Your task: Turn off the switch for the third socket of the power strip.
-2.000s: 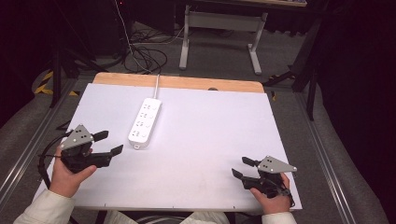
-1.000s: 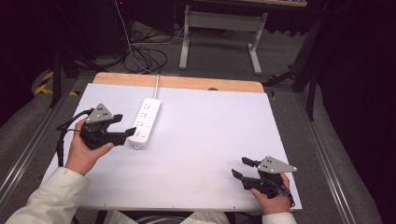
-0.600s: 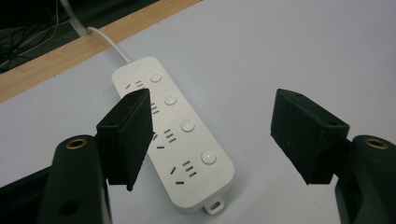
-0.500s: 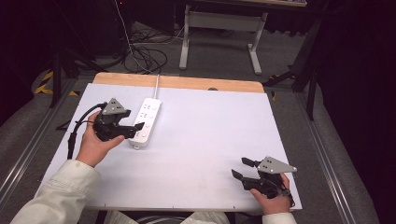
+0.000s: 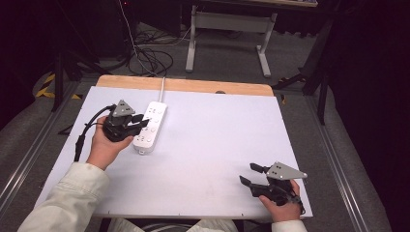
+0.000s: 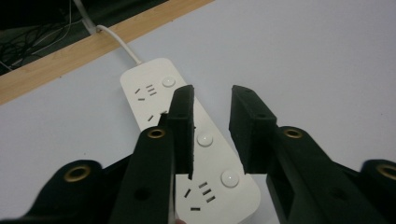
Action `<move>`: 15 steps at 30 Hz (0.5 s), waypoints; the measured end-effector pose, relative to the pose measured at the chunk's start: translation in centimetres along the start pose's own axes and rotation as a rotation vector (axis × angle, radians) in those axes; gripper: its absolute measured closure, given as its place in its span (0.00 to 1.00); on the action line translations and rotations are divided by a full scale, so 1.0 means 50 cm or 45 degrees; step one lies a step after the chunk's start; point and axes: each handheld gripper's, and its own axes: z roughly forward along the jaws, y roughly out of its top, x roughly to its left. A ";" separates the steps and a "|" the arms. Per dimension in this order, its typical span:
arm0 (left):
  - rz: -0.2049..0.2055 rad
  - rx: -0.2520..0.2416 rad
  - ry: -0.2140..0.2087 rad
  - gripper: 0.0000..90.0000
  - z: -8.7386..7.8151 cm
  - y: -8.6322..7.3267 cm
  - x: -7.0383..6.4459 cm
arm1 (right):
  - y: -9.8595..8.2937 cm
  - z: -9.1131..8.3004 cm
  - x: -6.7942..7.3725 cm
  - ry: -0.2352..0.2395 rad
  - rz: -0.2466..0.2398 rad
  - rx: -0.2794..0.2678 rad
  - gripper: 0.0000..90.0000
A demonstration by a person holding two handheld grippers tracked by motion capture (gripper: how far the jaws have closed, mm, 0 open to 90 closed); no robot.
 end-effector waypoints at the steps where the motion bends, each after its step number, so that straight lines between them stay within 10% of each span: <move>1: -0.001 -0.002 0.004 0.83 0.002 0.000 0.001 | 0.000 0.000 0.000 0.001 -0.002 -0.001 0.43; 15: -0.085 0.055 -0.029 1.00 0.052 -0.008 0.011 | -0.001 0.001 0.001 0.010 -0.005 0.004 0.43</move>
